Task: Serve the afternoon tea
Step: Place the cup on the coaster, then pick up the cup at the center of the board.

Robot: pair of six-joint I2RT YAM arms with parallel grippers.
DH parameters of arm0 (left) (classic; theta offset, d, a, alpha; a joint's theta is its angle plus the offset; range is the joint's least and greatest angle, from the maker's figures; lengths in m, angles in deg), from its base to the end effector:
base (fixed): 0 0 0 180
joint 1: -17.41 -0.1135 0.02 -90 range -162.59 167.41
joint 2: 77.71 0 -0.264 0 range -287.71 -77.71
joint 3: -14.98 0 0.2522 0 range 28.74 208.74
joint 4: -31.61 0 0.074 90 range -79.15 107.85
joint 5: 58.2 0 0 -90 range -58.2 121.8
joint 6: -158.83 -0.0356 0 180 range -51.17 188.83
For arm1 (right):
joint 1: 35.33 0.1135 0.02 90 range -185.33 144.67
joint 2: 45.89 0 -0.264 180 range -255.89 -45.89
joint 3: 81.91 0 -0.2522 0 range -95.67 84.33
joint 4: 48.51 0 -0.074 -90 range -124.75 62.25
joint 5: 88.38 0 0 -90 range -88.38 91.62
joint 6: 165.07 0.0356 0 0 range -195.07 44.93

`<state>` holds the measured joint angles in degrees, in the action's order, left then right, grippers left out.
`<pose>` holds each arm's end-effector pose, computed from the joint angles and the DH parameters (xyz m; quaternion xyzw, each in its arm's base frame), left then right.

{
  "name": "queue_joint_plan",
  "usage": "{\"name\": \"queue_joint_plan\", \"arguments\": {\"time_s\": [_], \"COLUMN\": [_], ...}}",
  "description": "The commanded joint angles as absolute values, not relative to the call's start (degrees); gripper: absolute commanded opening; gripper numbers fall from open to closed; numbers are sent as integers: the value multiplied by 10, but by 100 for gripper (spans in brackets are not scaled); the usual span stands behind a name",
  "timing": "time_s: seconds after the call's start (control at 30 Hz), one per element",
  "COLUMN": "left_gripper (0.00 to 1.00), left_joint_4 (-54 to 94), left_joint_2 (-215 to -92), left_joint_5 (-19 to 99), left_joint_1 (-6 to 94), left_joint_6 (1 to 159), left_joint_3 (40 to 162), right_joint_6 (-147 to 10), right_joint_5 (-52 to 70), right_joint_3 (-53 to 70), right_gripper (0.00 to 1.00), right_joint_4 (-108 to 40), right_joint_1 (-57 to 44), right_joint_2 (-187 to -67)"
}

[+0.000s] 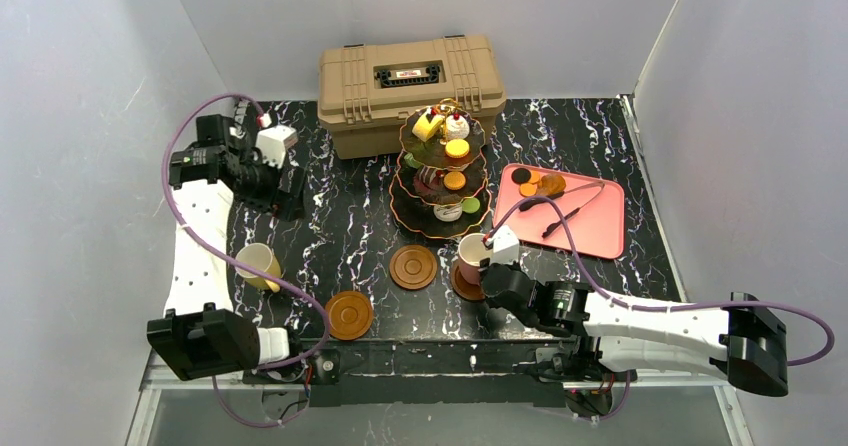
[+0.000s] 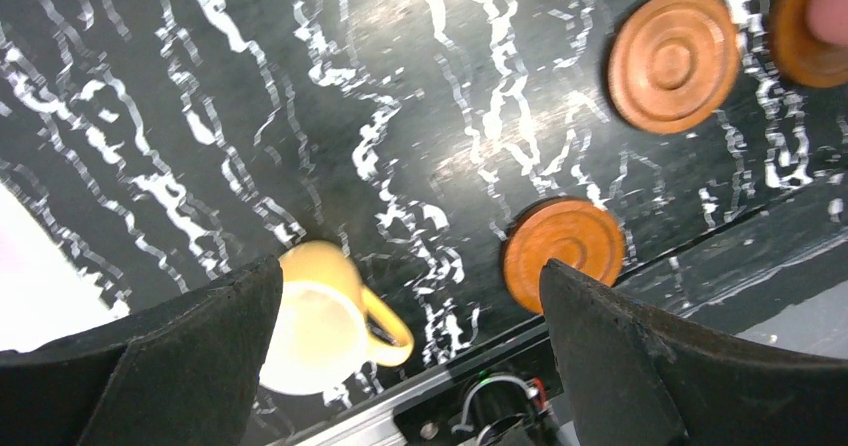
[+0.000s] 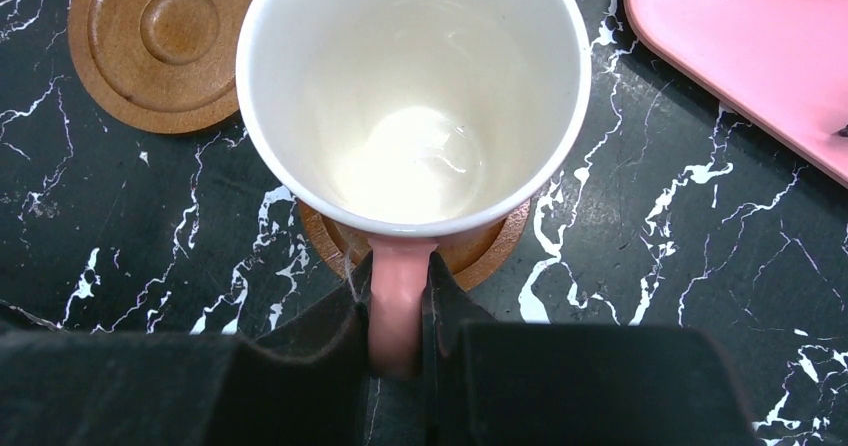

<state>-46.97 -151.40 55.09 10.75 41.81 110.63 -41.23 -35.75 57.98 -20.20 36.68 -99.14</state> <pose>0.2385 0.0137 0.3721 0.2229 0.9131 -0.1036 0.3252 0.0775 0.1686 0.2000 -0.1579 0.8591 0.1347 0.4678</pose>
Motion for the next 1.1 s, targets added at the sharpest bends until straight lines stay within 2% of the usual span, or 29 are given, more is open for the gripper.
{"name": "queue_joint_plan", "arguments": {"time_s": [0.0,0.13,0.2,0.23,0.37,0.53,0.93,1.07], "left_gripper": [99,99,99,99,99,99,99,92], "left_joint_4": [-527,-528,-528,-529,-531,-551,-577,-563], "left_joint_2": [-1525,-1530,-1533,-1535,-1538,-1541,-1572,-1588], "left_joint_5": [545,537,536,536,534,532,520,528], "left_joint_1": [45,1,-14,-21,-39,-52,-148,-176], "left_joint_6": [324,291,283,279,264,234,139,124], "left_joint_3": [1127,1121,1121,1120,1116,1117,1119,1086], "right_joint_6": [-390,-389,-388,-388,-379,-388,-452,-476], "right_joint_5": [-363,-353,-344,-340,-350,-374,-414,-412], "right_joint_3": [569,568,570,570,560,534,347,308], "right_gripper": [18,20,28,33,69,97,98,98], "right_joint_4": [-189,-181,-183,-183,-168,-152,-44,-57], "right_joint_1": [367,371,375,377,384,387,388,388], "right_joint_2": [-977,-961,-963,-966,-987,-975,-966,-989]}}
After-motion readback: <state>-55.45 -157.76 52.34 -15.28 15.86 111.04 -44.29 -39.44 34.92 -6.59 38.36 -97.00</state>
